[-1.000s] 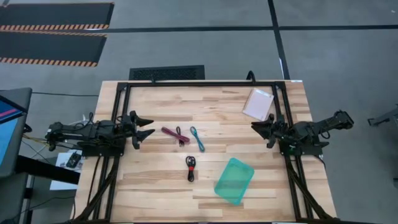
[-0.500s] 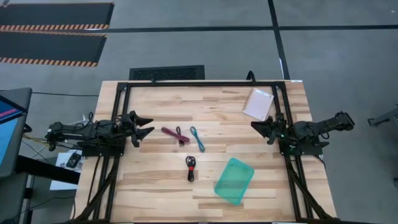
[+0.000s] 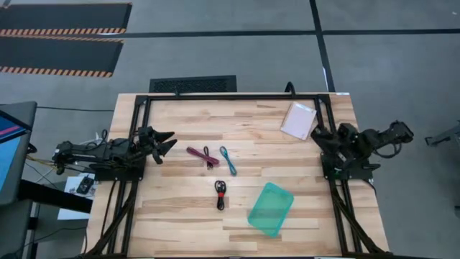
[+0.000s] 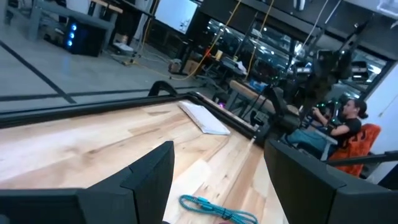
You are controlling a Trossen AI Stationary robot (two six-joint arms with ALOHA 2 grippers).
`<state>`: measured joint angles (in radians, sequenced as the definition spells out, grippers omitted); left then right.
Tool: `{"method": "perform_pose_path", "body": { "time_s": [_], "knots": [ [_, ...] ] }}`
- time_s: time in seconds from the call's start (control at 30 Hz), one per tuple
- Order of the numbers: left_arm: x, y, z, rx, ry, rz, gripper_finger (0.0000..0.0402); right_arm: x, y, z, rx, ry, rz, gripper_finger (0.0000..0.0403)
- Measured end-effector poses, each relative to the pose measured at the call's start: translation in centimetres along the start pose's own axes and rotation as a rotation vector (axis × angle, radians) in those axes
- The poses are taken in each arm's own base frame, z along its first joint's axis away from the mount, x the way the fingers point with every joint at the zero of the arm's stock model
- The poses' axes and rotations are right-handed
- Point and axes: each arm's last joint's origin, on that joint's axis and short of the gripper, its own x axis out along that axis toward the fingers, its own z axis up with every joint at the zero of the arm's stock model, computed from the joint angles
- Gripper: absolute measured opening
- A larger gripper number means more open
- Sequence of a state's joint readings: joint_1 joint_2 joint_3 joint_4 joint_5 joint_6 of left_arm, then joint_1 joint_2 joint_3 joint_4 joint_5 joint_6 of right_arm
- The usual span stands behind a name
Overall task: Pick and place USB-C Cables
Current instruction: Put the pink usb cable into the bin
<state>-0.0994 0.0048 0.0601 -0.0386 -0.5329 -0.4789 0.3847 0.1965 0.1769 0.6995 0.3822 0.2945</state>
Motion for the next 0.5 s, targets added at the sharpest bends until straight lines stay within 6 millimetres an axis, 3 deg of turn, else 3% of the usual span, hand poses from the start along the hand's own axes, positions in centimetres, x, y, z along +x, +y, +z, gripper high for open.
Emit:
{"method": "perform_pose_path", "body": {
  "time_s": [0.13,0.27,0.37,0.5],
  "knots": [
    [0.0,-0.1,0.3,-0.009,-0.029,-0.005,0.0238,2.9,2.1,2.9,-0.151,0.003,0.0,0.0122],
    [-0.1,-0.5,1.3,-0.061,-0.092,-0.039,0.0238,6.9,4.1,4.4,-0.329,0.182,-0.072,0.0122],
    [-0.5,-1.3,3.0,-0.106,-0.109,-0.08,0.0238,9.9,5.0,4.3,-0.446,0.342,-0.192,0.0125],
    [-0.6,-2.7,5.5,-0.088,-0.039,-0.11,0.0238,13.3,4.9,2.5,-0.583,0.545,-0.327,0.0146]
  ]
}}
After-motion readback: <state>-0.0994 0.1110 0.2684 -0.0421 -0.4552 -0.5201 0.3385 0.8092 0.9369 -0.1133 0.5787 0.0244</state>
